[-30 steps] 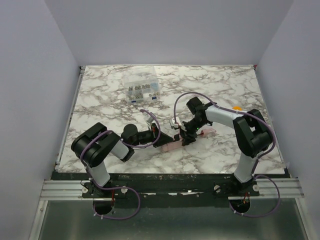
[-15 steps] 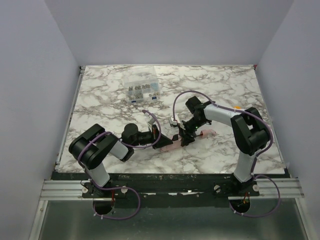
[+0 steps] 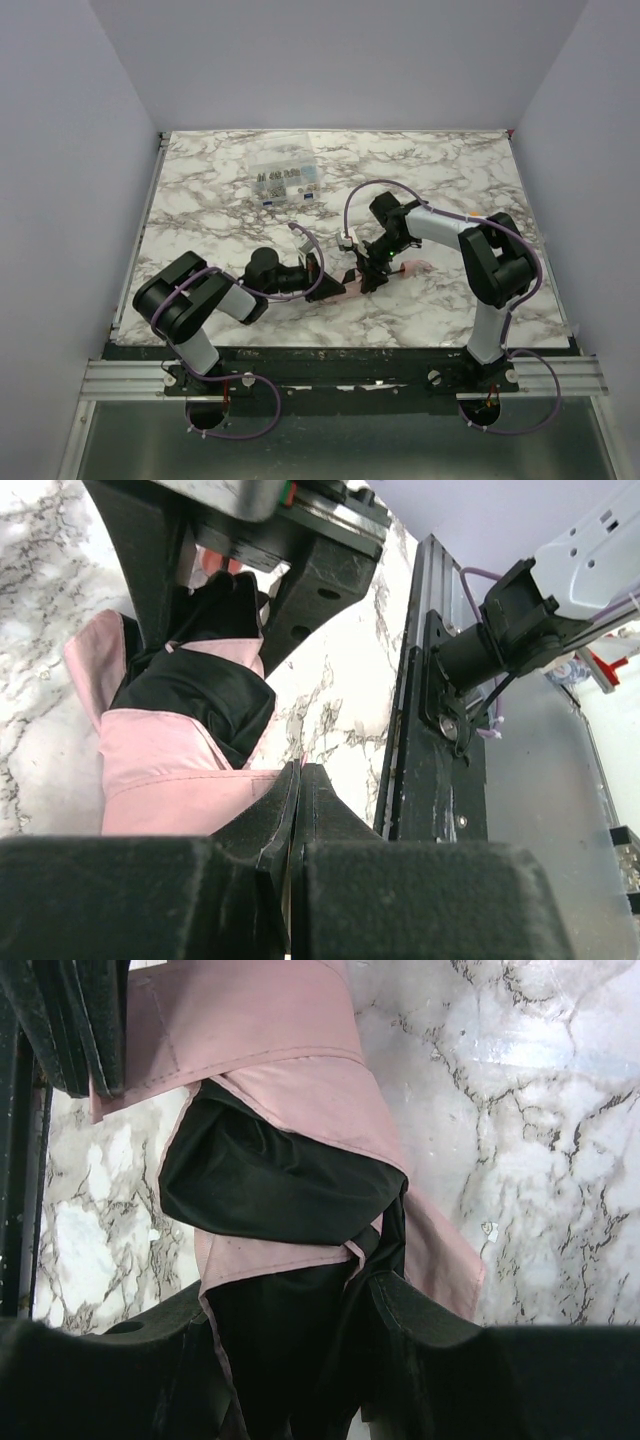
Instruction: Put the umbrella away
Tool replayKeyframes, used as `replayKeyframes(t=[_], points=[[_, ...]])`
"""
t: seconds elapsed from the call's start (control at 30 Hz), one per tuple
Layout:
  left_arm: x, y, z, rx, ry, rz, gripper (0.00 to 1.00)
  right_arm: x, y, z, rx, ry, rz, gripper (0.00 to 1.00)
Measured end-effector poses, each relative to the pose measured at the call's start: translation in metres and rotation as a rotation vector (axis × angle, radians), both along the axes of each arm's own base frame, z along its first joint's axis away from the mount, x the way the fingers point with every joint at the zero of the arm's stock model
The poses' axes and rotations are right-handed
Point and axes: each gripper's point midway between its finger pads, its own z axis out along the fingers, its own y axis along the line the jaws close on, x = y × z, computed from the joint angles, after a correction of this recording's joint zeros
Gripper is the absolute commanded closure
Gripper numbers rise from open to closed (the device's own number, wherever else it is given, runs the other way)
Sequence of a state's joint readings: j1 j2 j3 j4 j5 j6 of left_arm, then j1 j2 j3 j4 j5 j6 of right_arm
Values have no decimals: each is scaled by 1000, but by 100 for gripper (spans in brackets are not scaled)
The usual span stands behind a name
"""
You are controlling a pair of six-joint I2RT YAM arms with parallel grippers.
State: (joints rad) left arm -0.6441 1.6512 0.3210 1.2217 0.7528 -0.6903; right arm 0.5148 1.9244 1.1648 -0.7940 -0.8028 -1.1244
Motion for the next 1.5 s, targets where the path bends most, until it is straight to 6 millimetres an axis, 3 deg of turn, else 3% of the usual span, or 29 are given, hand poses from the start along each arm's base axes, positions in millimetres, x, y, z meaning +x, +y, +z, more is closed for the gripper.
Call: replayKeyframes(t=[0.23, 0.63, 0.67, 0.77, 0.87, 1.37, 1.5], points=[[-9, -3, -12, 49, 1, -21, 100, 0, 0, 0, -5, 11, -6, 100], [-7, -4, -31, 152, -18, -27, 100, 0, 1, 0, -12, 28, -18, 100], [-7, -5, -33, 166, -16, -27, 96, 0, 1, 0, -12, 29, -19, 100], [-4, -7, -40, 212, -6, -24, 61, 0, 1, 0, -13, 31, -22, 100], [-6, -10, -46, 257, 6, -28, 45, 0, 1, -1, -18, 39, -33, 100], [-3, -16, -48, 431, -60, 75, 38, 2, 2, -1, -21, 53, -62, 100], [-2, -12, -47, 468, -87, 125, 24, 2, 3, -1, -23, 58, -71, 100]])
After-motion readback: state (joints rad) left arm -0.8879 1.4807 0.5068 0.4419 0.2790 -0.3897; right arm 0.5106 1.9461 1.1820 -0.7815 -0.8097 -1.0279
